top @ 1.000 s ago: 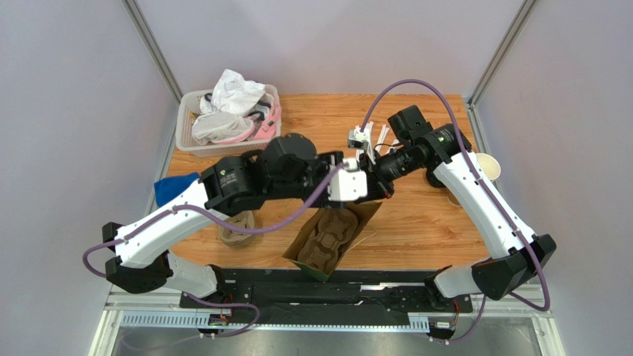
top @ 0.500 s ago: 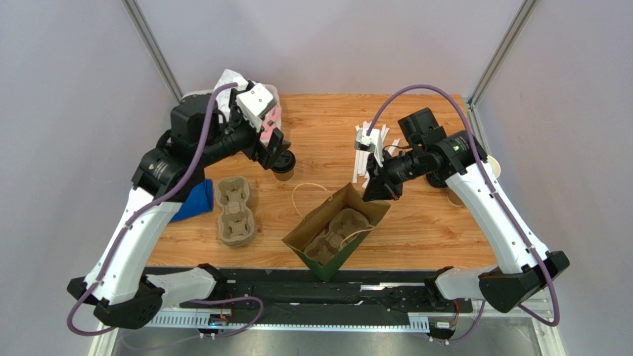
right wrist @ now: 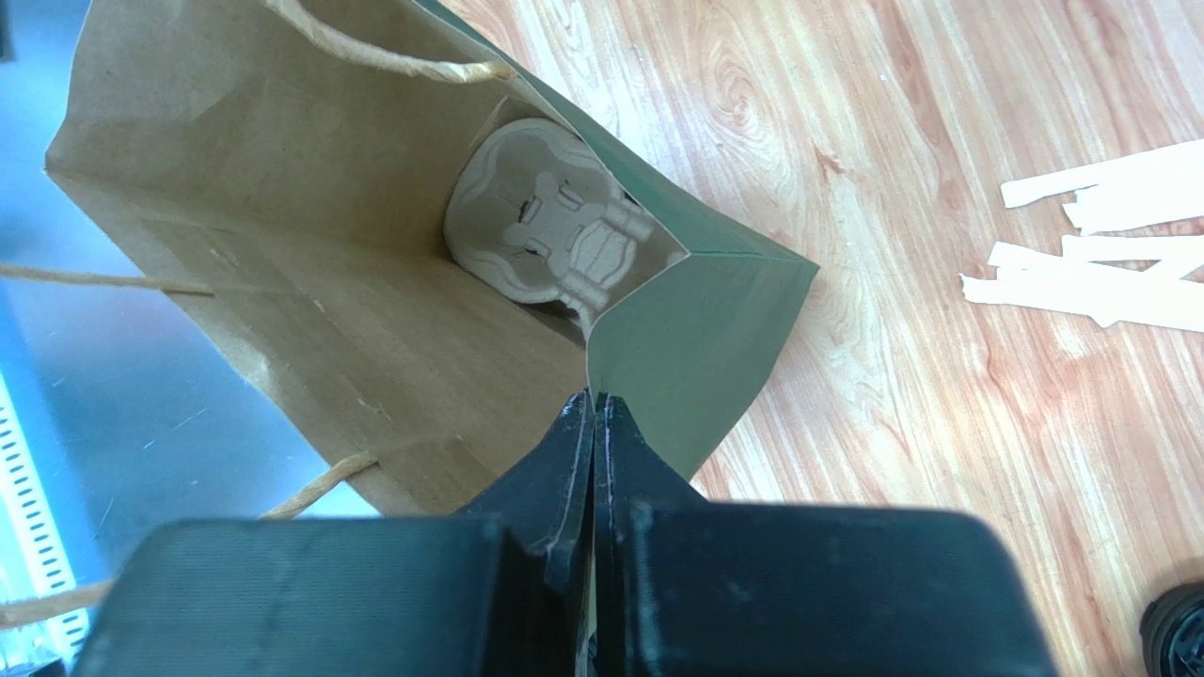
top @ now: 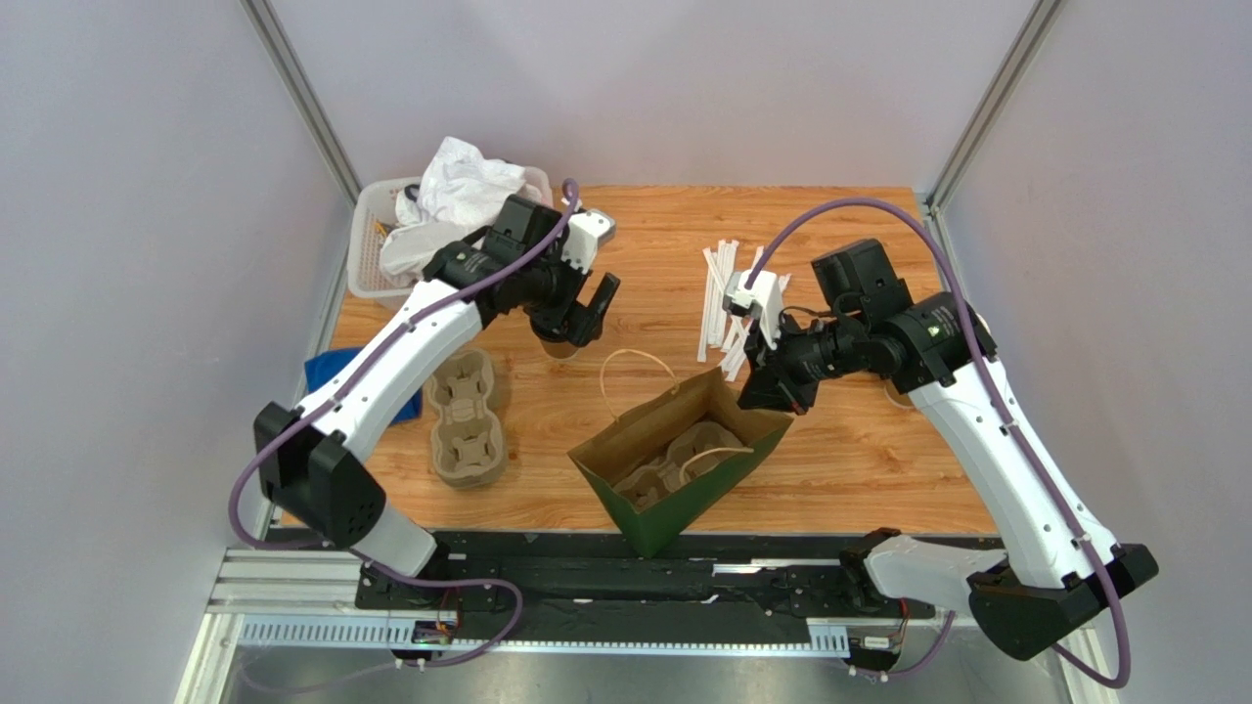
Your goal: Pack the takeout coffee
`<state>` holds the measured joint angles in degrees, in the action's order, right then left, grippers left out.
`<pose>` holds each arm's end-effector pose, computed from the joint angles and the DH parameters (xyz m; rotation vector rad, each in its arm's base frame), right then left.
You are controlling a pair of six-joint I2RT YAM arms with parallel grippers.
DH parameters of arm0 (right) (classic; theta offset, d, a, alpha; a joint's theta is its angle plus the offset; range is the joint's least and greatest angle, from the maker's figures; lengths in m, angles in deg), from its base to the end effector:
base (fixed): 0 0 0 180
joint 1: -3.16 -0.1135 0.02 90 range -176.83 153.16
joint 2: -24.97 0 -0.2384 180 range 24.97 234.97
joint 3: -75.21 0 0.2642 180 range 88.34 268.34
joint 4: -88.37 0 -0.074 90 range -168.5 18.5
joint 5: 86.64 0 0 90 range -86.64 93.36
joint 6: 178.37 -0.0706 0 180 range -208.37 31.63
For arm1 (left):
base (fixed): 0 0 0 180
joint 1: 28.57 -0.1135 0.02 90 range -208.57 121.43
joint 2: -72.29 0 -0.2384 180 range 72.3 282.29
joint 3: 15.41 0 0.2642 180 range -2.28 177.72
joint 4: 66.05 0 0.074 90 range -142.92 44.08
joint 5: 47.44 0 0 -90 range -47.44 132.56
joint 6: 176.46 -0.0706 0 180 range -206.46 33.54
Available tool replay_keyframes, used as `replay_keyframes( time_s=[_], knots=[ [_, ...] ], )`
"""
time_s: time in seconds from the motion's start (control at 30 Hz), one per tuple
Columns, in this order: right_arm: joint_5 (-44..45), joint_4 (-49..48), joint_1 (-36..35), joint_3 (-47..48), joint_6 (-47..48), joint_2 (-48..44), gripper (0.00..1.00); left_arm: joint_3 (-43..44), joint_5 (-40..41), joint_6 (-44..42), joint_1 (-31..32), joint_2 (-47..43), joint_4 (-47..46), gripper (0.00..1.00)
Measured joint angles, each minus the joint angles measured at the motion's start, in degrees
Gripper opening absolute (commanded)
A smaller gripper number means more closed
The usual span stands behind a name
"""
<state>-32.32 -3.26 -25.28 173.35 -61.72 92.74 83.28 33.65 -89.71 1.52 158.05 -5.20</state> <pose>0.1803 0.1445 0.3564 -1.3506 2.0943 0.8096 0.3027 -0.1881 0.3037 0.7675 2.3090 -0.4015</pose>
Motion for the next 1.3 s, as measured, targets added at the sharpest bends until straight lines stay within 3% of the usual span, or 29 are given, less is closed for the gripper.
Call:
replay_keyframes(
  time_s=[0.47,0.9,1.3],
  knots=[
    [1.81,-0.33,0.02,-0.81,-0.26,-0.39,0.00,11.69,4.74,0.35,-5.14,17.38,2.64,0.99],
    [2.27,0.00,0.02,-0.76,-0.20,2.34,0.00,11.80,3.65,0.15,-7.45,22.64,4.04,0.99],
    [2.23,1.20,0.00,-0.02,0.15,3.98,0.00,11.80,2.97,-0.31,-8.15,23.69,3.48,0.89]
  ],
)
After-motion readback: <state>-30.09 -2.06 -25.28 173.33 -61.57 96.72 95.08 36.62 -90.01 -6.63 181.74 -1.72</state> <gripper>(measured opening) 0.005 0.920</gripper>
